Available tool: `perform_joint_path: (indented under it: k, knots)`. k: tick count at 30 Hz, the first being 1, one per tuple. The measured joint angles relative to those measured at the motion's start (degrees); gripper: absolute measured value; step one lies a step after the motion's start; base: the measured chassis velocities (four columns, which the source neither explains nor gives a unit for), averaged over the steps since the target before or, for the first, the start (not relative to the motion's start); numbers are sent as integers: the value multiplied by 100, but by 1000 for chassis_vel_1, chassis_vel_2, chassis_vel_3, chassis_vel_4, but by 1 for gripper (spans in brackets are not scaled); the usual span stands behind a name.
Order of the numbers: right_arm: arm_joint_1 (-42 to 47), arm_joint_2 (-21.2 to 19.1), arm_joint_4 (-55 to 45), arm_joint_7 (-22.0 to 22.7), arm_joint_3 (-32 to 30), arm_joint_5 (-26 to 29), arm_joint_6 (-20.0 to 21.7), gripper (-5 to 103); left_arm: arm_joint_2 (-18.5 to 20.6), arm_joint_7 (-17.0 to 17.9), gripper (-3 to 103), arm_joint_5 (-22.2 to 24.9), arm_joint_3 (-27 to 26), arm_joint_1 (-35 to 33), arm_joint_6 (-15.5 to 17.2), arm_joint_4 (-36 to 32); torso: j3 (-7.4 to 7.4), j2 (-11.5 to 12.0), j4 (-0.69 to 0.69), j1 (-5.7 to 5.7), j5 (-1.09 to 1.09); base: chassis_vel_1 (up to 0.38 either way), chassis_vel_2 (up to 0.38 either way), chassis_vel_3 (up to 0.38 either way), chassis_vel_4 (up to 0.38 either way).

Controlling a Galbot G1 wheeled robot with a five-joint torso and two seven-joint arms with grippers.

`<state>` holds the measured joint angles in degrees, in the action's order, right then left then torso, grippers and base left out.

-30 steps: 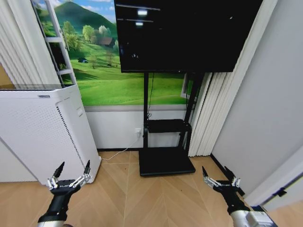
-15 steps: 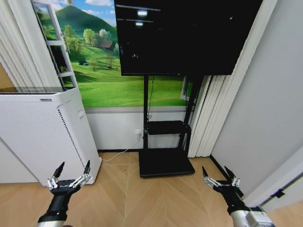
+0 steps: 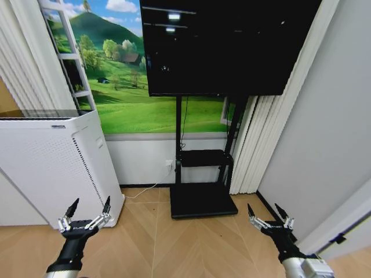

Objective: Pick up the trash bin and place the garbage on the floor into it.

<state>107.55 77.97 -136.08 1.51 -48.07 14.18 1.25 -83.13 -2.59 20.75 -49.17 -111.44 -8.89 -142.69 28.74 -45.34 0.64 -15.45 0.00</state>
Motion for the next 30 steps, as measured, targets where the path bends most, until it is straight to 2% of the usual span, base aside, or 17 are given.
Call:
perform_joint_path:
  k: [18,30]
  knots:
    - [0,0,0,0,0,0,0,100,0,0,100,0,0,0,0,0,274,-470,0,-196,0,0,0,0,0]
    - [0,0,0,0,0,0,0,100,0,0,100,0,0,0,0,0,301,-531,0,-229,0,0,0,0,0]
